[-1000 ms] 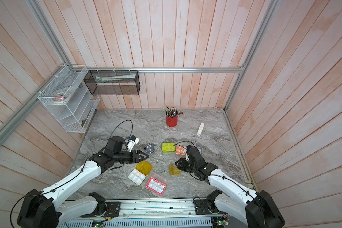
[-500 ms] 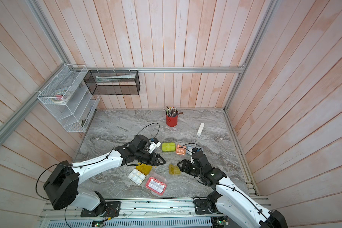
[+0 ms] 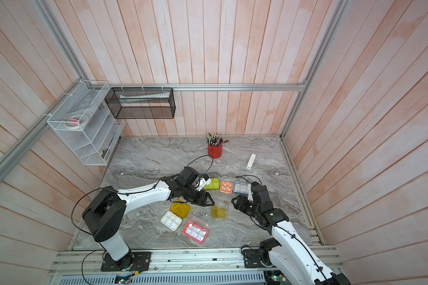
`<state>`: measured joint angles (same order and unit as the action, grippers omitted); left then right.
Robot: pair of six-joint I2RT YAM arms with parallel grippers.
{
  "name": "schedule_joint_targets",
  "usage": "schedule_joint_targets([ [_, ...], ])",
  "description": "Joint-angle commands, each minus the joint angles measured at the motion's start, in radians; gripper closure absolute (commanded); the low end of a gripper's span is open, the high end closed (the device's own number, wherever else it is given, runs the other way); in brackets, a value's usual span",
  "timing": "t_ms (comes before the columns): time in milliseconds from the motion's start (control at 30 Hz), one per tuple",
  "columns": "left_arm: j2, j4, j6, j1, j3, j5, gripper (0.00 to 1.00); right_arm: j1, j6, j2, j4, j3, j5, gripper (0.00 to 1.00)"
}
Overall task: Close pillboxes
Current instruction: Pick up the pillbox at the center of the board.
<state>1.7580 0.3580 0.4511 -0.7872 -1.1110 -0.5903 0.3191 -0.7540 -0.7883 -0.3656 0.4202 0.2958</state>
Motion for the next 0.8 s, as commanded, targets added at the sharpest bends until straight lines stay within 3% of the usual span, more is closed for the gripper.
schedule_joint_targets([
  [0,0.029,-0.003,-0.02,-0.01,-0.018,-0.009,0.38,-0.016,0.022,-0.001,0.033,0.001,0.051,0.44],
  [767,0.147,-0.128,0.055,-0.047,-0.009,-0.045,0.4,-0.018,-0.023,-0.008,0.122,-0.04,0.085,0.44],
])
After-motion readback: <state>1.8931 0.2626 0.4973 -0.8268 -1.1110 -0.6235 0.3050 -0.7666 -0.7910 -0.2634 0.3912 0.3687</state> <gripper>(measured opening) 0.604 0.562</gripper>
